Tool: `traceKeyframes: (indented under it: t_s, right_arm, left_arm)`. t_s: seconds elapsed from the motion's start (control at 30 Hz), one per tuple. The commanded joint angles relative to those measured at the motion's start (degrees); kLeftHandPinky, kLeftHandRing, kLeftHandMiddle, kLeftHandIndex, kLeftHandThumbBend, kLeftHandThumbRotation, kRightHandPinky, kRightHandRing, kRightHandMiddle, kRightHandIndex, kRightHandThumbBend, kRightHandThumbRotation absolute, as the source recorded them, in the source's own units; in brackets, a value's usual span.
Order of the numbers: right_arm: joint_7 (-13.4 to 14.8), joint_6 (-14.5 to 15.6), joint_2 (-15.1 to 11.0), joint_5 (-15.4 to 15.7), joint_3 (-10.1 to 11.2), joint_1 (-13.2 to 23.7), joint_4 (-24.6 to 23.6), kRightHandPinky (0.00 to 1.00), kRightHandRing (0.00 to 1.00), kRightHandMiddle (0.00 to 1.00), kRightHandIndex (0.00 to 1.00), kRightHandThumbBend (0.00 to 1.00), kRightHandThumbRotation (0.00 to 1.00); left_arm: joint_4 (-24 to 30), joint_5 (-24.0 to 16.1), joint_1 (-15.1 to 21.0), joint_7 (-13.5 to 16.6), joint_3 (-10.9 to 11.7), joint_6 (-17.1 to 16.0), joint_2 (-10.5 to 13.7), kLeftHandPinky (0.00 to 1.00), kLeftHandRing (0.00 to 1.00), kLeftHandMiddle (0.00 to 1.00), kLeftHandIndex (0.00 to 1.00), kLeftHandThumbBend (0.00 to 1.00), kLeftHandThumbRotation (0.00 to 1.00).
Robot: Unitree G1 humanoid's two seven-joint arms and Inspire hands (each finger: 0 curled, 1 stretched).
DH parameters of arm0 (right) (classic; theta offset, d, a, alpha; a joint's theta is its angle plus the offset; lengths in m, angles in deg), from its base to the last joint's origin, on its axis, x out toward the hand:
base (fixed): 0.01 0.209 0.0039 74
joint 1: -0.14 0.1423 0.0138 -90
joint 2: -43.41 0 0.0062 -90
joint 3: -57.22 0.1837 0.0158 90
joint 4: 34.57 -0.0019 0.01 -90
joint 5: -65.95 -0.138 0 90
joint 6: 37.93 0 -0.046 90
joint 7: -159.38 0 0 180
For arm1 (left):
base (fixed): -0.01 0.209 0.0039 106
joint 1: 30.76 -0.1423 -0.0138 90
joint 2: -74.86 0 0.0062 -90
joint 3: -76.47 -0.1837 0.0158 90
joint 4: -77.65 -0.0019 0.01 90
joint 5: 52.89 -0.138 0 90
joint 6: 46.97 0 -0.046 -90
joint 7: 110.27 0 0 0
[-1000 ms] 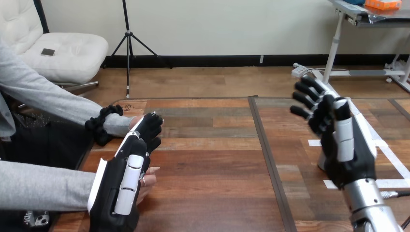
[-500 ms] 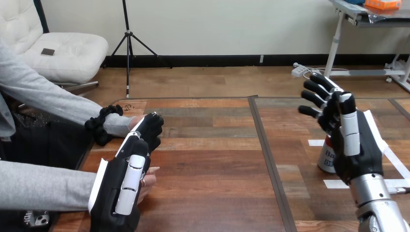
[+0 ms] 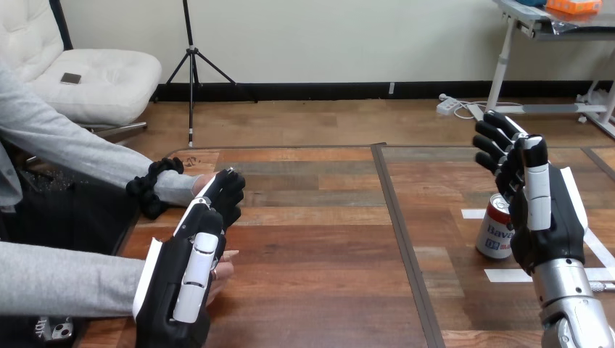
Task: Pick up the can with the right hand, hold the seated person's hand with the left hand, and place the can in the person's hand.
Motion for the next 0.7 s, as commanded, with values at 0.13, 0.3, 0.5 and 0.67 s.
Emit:
traceKeyframes:
  t_s: [0.13,0.3,0.5,0.67]
  right_arm:
    - [1.6,-2.8,-3.0,1.2,1.1,7.7,4.3,0.92,0.89,0.89,0.86,0.86,0.96]
    - [2.4,-2.8,-4.0,1.6,1.4,9.5,7.2,0.90,0.89,0.89,0.86,0.86,0.96]
    - [2.6,-3.2,-5.2,1.9,1.6,11.6,10.8,0.88,0.90,0.89,0.87,0.84,0.95]
    - [3.0,-3.1,-5.8,1.9,2.0,13.2,13.5,0.87,0.90,0.89,0.88,0.83,0.95]
  left_arm:
    - [1.9,-0.3,1.8,0.1,0.1,-0.9,-0.3,0.91,0.91,0.88,0.88,0.58,0.90]
    - [1.8,-0.4,1.8,0.2,0.1,-0.8,-0.3,0.89,0.91,0.88,0.87,0.58,0.90]
    - [2.4,-0.4,1.6,0.5,0.1,0.0,-0.4,0.89,0.91,0.88,0.87,0.62,0.89]
    - [2.6,-0.8,1.4,0.9,0.1,-0.2,-0.4,0.88,0.91,0.88,0.87,0.62,0.89]
